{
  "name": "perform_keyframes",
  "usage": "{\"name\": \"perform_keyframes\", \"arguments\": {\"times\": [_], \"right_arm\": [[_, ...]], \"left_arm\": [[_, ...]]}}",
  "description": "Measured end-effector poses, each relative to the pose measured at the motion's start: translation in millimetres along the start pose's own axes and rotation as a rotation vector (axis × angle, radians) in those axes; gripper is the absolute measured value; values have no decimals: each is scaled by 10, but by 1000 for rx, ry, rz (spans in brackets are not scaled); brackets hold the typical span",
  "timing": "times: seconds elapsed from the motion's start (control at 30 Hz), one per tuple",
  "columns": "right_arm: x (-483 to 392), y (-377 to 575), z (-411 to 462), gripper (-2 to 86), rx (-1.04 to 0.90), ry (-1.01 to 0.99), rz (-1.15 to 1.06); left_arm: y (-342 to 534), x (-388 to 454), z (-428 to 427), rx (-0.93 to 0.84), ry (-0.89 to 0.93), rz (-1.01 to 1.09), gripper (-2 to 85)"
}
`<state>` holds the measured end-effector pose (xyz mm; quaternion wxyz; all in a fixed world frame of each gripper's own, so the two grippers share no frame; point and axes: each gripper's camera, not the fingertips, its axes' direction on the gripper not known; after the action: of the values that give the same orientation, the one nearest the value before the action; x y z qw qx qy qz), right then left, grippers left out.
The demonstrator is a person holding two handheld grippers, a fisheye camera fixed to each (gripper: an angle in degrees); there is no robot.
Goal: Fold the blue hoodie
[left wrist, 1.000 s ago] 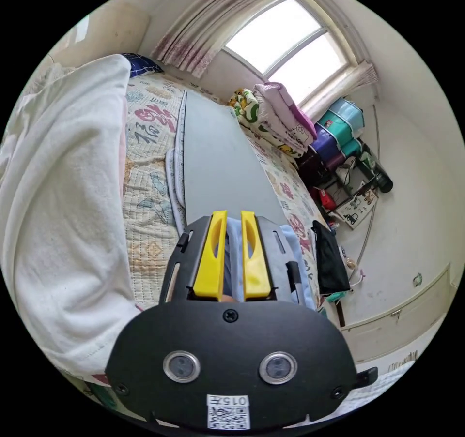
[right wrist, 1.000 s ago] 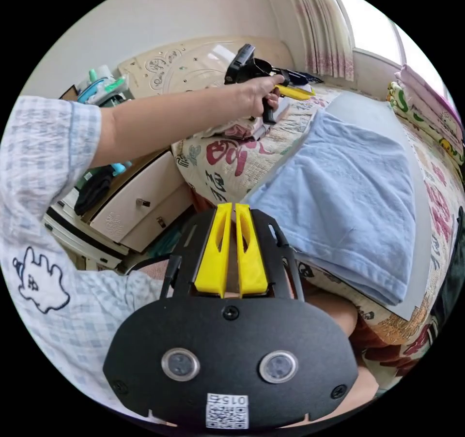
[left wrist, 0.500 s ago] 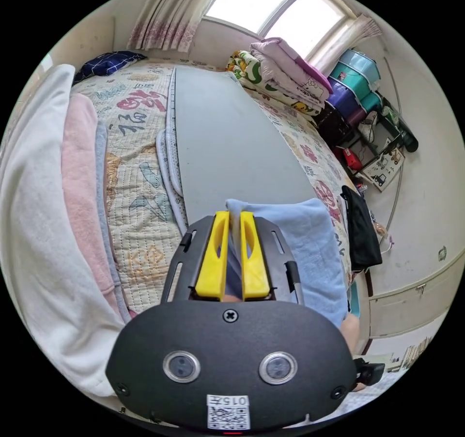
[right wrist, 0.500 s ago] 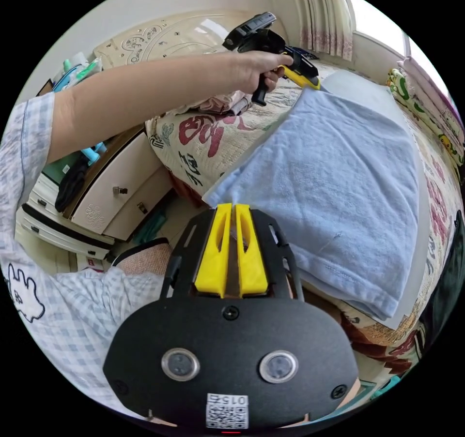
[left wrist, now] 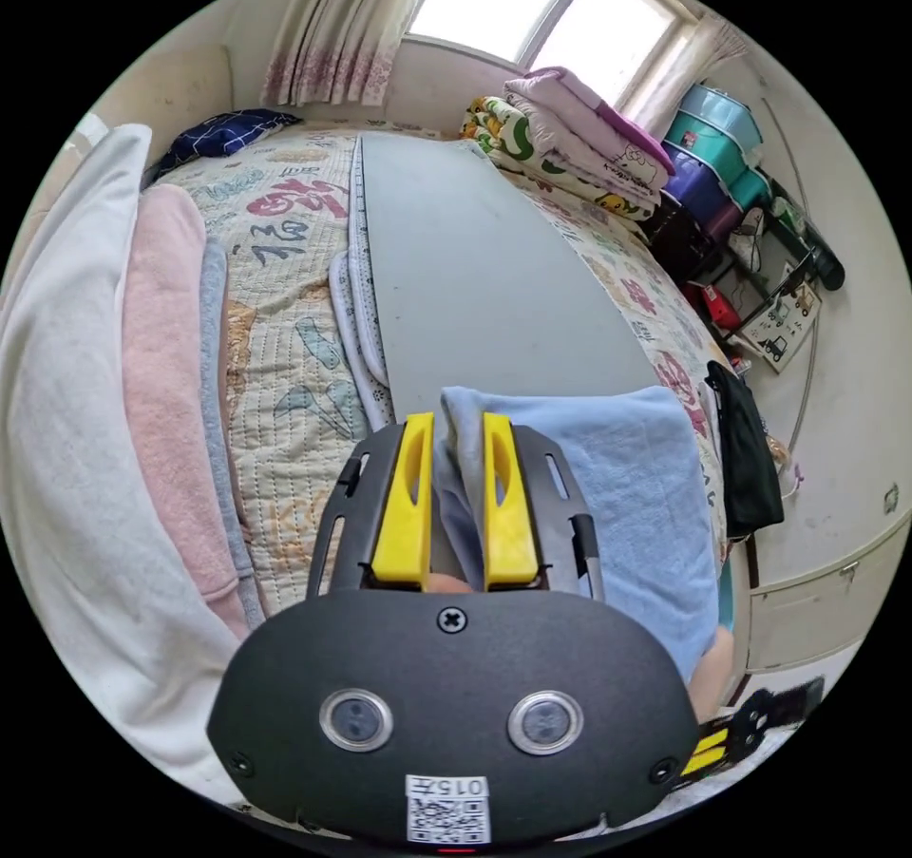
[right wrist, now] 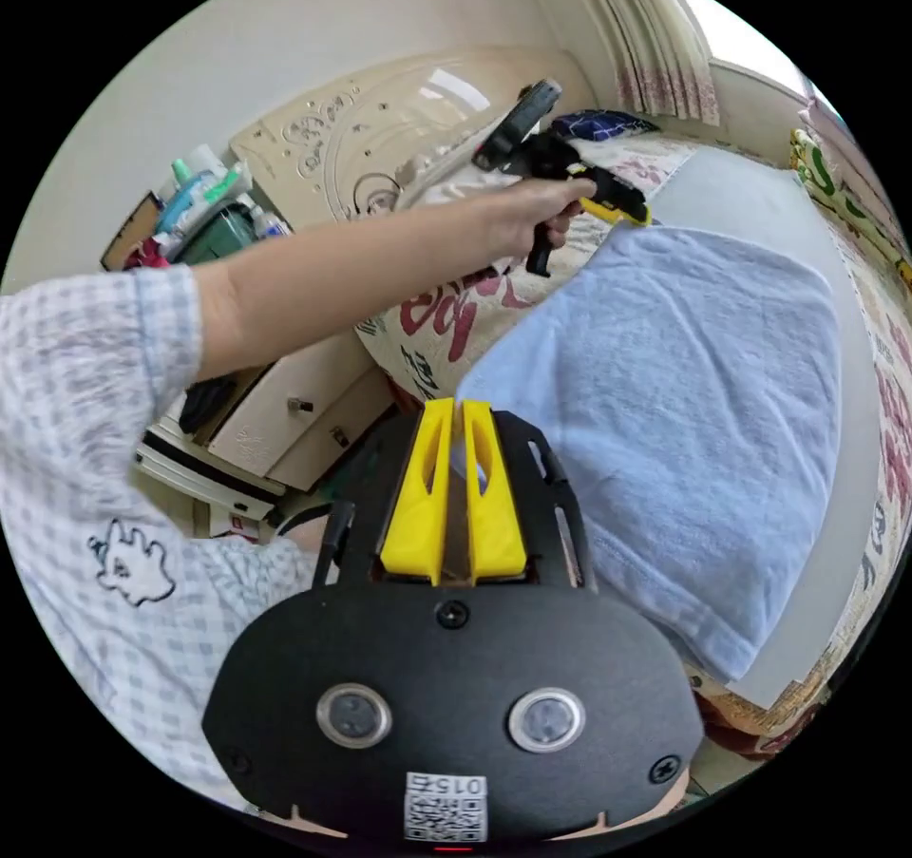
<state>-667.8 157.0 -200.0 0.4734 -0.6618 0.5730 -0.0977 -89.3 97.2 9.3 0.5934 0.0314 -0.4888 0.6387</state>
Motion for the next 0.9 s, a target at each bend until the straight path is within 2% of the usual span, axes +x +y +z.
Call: {"name": "perform_keyframes", "arguments": {"times": [0.07,0.2,0.33,0.47,0.67,0.9], "right_arm": [[418,-136,-661,48,166,-76,37],[1420,-383,-1463,81,365,56,248],[2352,-879,-1658,108,342,125,409],[2853,-1439,-1487,112,295,69,498],[2883,-2356,-1236,105,149,90,459],[2892,-3328,-1179,103,27,-22,415]], "left_arm": [[185,-280,-83,29,111,-45,115],[554,-576,-119,56,181,-80,162],[744,-730,13,34,243,-88,225],[744,-847,170,25,277,-105,241],[716,-1034,240,30,302,-127,233],[709,-1213,246,42,267,-165,191]]}}
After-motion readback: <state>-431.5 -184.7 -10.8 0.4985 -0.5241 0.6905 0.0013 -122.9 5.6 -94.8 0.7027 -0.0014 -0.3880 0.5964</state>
